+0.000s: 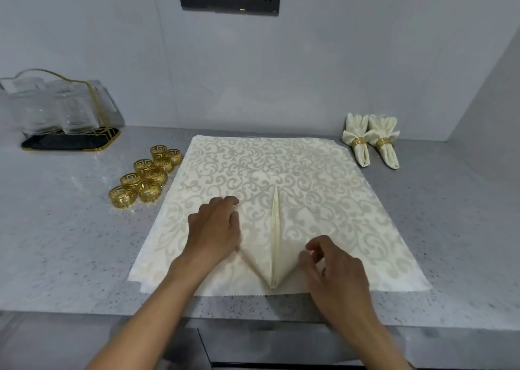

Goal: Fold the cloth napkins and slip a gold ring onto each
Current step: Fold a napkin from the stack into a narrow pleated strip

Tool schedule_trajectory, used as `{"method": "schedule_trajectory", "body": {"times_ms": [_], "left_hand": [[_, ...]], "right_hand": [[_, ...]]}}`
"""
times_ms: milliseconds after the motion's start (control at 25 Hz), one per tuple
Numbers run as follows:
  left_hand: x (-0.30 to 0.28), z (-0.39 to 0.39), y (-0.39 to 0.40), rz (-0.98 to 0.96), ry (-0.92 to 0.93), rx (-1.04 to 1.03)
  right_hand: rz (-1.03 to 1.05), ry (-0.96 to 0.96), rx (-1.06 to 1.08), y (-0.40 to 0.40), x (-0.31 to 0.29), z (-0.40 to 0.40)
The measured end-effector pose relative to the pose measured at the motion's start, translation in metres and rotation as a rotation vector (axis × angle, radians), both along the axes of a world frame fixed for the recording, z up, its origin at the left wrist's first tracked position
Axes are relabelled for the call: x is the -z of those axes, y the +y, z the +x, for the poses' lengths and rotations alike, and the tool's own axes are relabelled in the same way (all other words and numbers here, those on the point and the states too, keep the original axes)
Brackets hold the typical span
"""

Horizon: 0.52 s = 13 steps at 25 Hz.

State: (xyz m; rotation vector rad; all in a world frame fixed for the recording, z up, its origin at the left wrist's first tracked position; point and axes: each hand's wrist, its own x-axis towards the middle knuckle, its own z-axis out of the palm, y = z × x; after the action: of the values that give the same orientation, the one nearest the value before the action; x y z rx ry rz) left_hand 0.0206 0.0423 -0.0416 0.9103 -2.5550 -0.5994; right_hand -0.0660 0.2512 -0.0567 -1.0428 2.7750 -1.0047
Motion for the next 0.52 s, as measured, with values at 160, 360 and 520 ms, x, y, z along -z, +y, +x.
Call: {"method": "schedule_trajectory", "body": {"times_ms": [160, 360, 520], "left_hand": [[-0.001, 0.013, 0.018, 0.051, -0.041, 0.034], [0.008, 0.039, 0.054, 0.227, -0.005, 0.13], [0.011, 0.032, 0.046, -0.104, -0.029, 0.098]], "right_hand": [[0.035, 0.056, 0.076, -0.011, 0.006, -0.019], [0.168, 0.041, 0.007, -0.019, 0.004, -0.05], [0.356, 0.156, -0.035, -0.013, 0.009, -0.038]]}}
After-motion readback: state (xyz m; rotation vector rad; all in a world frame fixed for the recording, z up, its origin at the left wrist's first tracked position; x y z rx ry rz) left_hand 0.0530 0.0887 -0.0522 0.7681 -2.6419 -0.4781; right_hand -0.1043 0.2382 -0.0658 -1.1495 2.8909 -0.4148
